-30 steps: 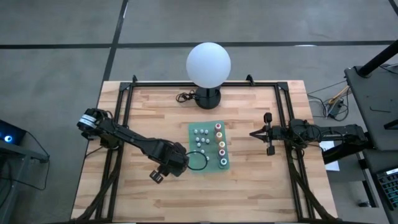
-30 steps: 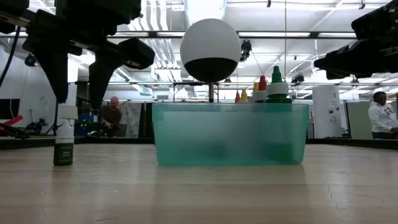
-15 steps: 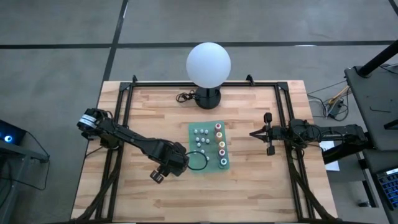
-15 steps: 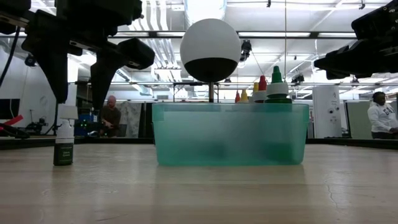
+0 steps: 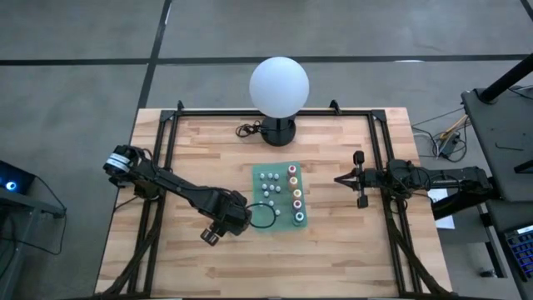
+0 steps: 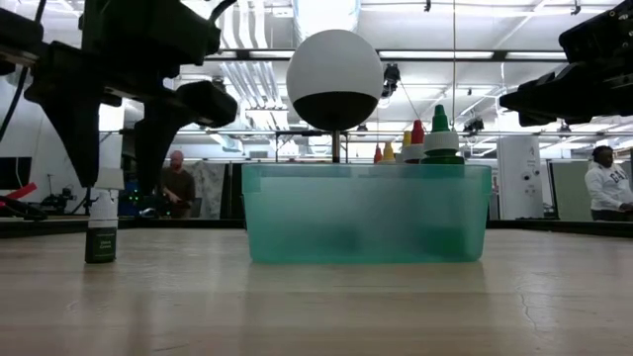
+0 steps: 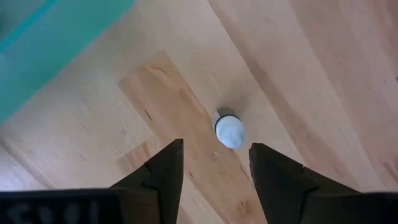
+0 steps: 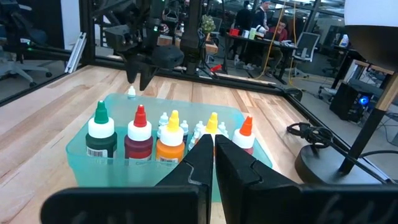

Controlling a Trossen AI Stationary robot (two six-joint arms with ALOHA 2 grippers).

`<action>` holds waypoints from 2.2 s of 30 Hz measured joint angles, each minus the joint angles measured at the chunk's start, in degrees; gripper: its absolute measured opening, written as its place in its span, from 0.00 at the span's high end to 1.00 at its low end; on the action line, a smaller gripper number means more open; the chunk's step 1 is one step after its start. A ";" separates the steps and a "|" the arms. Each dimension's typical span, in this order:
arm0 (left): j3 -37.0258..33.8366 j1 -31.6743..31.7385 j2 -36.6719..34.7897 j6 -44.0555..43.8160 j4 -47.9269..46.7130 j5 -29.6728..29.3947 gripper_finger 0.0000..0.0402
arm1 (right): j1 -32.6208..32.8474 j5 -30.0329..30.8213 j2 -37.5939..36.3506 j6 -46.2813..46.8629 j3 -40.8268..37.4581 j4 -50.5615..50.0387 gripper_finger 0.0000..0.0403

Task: Pick & Place food coloring
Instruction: Put the small green food coloring bottle into the green bin

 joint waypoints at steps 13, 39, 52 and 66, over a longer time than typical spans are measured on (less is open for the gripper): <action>-0.64 0.00 0.00 -1.30 2.17 0.34 0.61 | 0.00 0.02 0.00 0.01 0.00 0.00 0.98; -3.02 -0.26 3.31 -4.43 7.61 4.59 0.61 | 0.00 0.02 0.00 -0.09 0.00 -0.02 0.98; -3.02 -0.24 3.31 -4.50 7.31 4.59 0.74 | 0.00 0.02 0.00 -0.10 0.00 0.00 0.98; -3.02 -0.17 3.26 -4.07 7.31 4.44 0.89 | 0.00 0.02 0.00 -0.04 0.00 0.00 0.98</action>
